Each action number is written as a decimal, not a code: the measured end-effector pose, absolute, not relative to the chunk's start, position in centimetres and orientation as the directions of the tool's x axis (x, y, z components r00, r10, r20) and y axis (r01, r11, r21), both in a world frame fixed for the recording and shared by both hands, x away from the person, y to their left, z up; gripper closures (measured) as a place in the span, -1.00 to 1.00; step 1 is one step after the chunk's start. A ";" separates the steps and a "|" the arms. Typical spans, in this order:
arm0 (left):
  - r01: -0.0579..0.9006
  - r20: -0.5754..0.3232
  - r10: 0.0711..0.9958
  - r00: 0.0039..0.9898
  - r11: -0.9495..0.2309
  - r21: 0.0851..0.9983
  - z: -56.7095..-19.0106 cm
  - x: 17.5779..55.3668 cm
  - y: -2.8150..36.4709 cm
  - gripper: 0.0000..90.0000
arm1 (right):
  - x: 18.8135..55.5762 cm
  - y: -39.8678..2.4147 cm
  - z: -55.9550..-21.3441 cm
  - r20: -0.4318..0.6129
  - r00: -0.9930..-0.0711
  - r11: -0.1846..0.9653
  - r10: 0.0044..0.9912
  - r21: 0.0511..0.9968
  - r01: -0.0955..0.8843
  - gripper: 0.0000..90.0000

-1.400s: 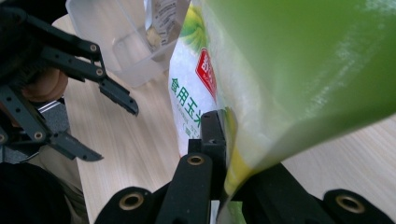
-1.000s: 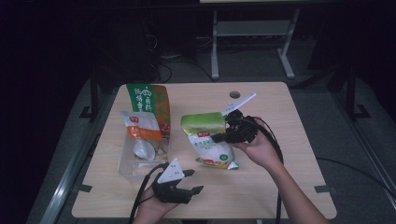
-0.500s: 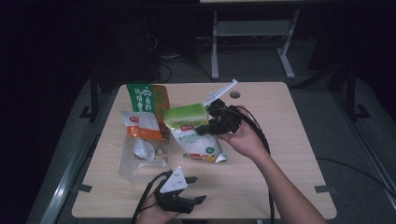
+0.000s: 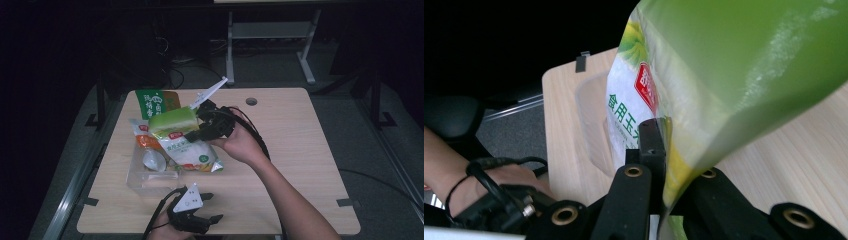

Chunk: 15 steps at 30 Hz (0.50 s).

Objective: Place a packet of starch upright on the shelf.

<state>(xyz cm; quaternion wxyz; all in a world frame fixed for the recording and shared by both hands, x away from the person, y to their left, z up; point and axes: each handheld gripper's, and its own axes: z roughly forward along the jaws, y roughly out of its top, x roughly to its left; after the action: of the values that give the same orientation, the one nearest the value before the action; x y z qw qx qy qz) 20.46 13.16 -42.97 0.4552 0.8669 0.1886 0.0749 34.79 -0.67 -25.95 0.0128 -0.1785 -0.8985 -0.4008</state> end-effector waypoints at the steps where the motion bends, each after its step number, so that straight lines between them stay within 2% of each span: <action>1: 0.261 -0.046 0.396 0.917 -0.509 0.820 -43.0 20.4 13.1 -0.27 | 34.8 -0.4 -25.9 0.156 -0.940 0.618 0.303 0.719 0.318 1.00; 15: 0.262 -0.051 0.391 0.919 -0.507 0.821 -43.1 20.2 13.1 -0.28 | 35.3 3.8 -26.1 0.179 -0.957 0.626 0.229 0.725 0.286 1.00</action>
<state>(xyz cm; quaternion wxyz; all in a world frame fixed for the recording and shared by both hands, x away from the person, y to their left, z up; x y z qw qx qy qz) 20.23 13.07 -43.13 0.4590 0.8653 0.1887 0.0706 35.26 3.81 -26.13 0.0347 -0.1430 -0.9010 -0.4081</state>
